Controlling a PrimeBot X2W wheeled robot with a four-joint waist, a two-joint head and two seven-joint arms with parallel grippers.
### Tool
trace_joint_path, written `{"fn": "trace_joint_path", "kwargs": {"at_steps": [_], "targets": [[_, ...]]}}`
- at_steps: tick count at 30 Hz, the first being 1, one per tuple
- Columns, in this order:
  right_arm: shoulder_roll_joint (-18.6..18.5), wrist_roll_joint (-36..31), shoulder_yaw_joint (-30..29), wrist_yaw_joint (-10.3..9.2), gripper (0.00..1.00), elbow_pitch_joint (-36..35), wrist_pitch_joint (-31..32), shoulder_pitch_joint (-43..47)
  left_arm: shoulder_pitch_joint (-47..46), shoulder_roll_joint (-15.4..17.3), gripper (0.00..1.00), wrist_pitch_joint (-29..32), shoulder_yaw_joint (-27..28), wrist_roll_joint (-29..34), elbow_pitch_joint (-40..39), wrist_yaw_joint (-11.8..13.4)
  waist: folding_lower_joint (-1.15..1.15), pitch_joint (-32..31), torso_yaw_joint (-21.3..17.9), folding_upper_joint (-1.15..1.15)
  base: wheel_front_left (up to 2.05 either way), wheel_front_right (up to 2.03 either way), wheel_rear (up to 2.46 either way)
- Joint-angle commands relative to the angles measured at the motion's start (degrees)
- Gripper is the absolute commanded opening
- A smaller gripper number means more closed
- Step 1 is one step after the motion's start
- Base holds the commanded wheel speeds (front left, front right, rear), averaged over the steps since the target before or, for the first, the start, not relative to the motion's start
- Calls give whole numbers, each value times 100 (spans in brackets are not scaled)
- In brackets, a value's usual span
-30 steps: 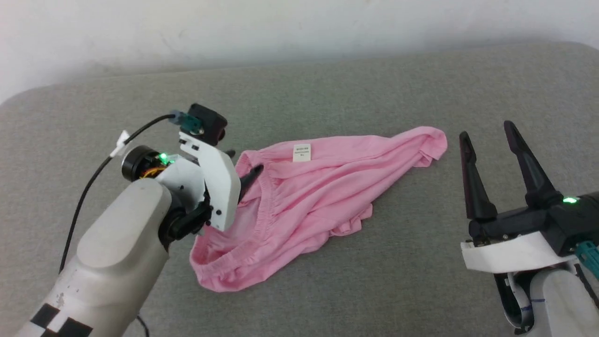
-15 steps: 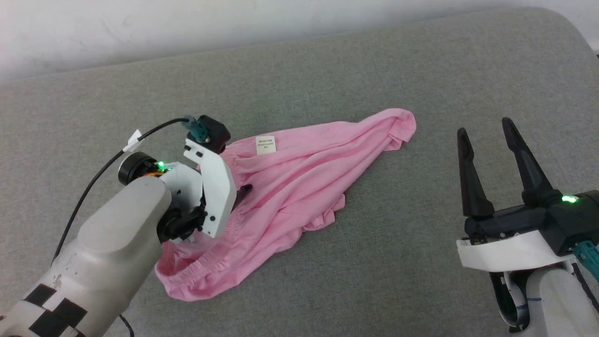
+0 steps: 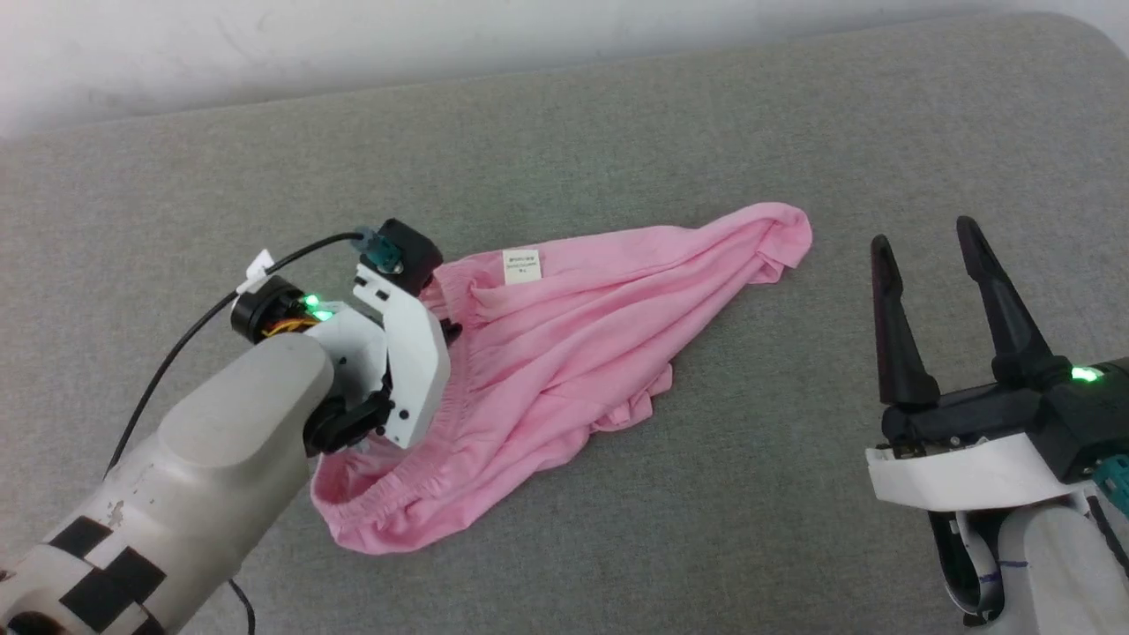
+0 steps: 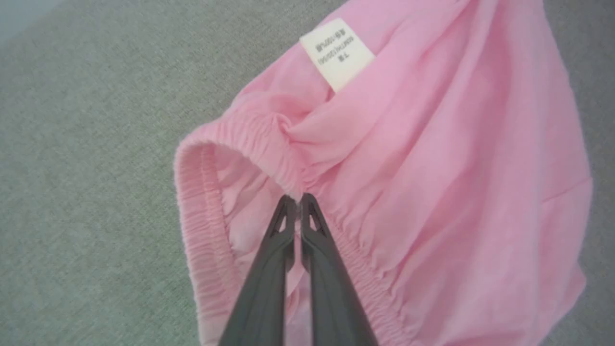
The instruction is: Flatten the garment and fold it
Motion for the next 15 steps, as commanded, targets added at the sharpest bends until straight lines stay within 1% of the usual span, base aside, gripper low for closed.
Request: {"fn": "trace_joint_path", "kwargs": {"at_steps": [1,4,7,10,12,15], "targets": [[24,10,-7,-4,100,-52,-27,5,-197,31,0,-136,-124,-35,-66,-37,0,-23,55,0,0,0,0],[25,8,-14,-4,100,-82,-27,14,-307,102,0,-368,-254,-173,-337,-37,0,-40,74,0,0,0,0],[25,32,-44,-4,100,-108,-27,67,-402,157,0,-554,-206,-493,-676,-37,0,-52,111,0,0,0,0],[25,52,-40,-4,100,-96,-27,128,-561,293,0,-682,-73,-735,-901,-37,0,-23,130,0,0,0,0],[25,56,-27,-4,100,-105,-27,126,-743,422,0,-772,49,-733,-885,-35,0,41,121,0,0,0,0],[25,61,11,-4,100,-129,-27,60,-1000,587,0,-837,194,-653,-576,59,0,207,55,0,0,0,0]]}}
